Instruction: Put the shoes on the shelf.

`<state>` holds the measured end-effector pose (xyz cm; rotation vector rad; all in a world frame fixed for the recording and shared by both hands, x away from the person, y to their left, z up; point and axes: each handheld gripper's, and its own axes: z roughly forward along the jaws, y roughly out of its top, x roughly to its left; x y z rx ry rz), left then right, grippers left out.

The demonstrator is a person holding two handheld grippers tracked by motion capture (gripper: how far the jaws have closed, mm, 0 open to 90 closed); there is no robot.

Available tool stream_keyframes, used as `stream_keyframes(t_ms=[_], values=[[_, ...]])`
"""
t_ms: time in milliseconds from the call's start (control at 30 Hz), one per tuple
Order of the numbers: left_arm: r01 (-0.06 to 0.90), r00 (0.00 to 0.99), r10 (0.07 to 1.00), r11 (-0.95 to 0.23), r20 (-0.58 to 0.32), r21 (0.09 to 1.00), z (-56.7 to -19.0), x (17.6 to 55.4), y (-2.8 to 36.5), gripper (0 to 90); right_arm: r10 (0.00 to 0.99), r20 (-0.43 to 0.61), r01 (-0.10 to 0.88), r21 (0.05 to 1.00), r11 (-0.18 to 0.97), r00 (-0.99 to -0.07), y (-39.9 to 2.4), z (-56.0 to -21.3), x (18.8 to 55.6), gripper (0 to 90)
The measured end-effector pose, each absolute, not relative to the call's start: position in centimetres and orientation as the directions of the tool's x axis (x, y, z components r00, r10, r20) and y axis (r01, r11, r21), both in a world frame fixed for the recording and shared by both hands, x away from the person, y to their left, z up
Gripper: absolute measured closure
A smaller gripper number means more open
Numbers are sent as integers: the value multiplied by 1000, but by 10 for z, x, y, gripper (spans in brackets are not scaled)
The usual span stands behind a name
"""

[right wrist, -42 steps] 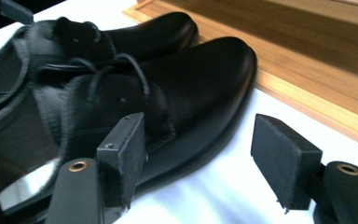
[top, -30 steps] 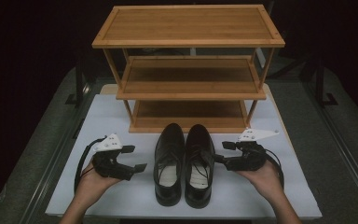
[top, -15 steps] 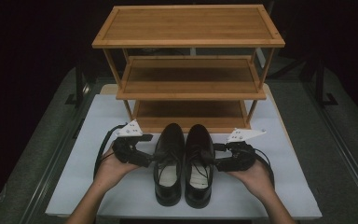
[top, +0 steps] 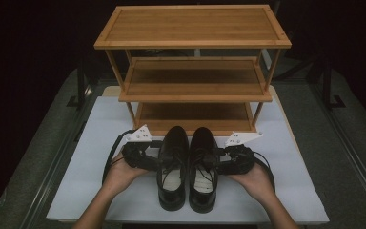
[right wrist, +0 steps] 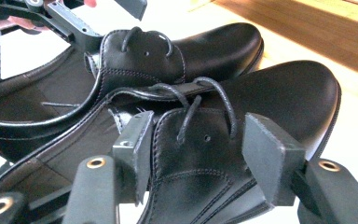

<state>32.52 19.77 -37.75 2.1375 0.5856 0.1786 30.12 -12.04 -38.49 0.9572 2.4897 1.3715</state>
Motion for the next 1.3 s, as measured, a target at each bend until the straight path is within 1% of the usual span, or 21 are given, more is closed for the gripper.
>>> stream_keyframes(t_ms=[67,133,167,200,267,300,333,433,567,700,800,867,1000,1300], values=[[337,883,464,-516,-74,787,-379,323,196,320,593,157,456,796,397,-790,-119,-385,299,456],[329,891,449,-531,-70,781,-381,321,195,353,600,112,446,778,444,-792,-116,-386,296,463],[330,895,439,-530,-81,781,-382,320,194,393,601,99,442,773,456,-793,-114,-387,295,493],[332,896,436,-526,-87,783,-382,319,194,437,595,103,438,776,453,-797,-114,-389,294,523],[327,899,429,-528,-86,784,-382,319,194,459,592,108,436,782,446,-798,-114,-389,293,559],[322,901,425,-530,-83,784,-381,318,194,517,583,109,428,788,442,-805,-114,-388,292,608],[315,902,427,-540,-69,781,-381,318,194,517,583,109,428,788,442,-805,-114,-388,292,608],[324,901,427,-540,-78,777,-380,317,194,605,584,107,426,790,442,-805,-113,-388,291,670],[320,900,431,-551,-66,771,-376,312,192,764,585,118,434,789,436,-803,-112,-388,290,763],[333,893,443,-529,-81,781,-378,311,194,850,587,124,439,789,431,-800,-112,-389,289,852],[349,880,467,-515,-85,783,-377,309,194,866,595,138,451,789,417,-792,-113,-389,289,860],[345,873,482,-511,-69,787,-376,307,193,868,601,142,454,793,406,-786,-113,-389,289,862],[344,855,517,-496,-47,797,-371,306,193,870,647,107,446,806,388,-755,-116,-383,287,868],[364,814,579,-453,-42,814,-364,307,201,872,686,108,462,812,357,-720,-123,-379,291,869]])
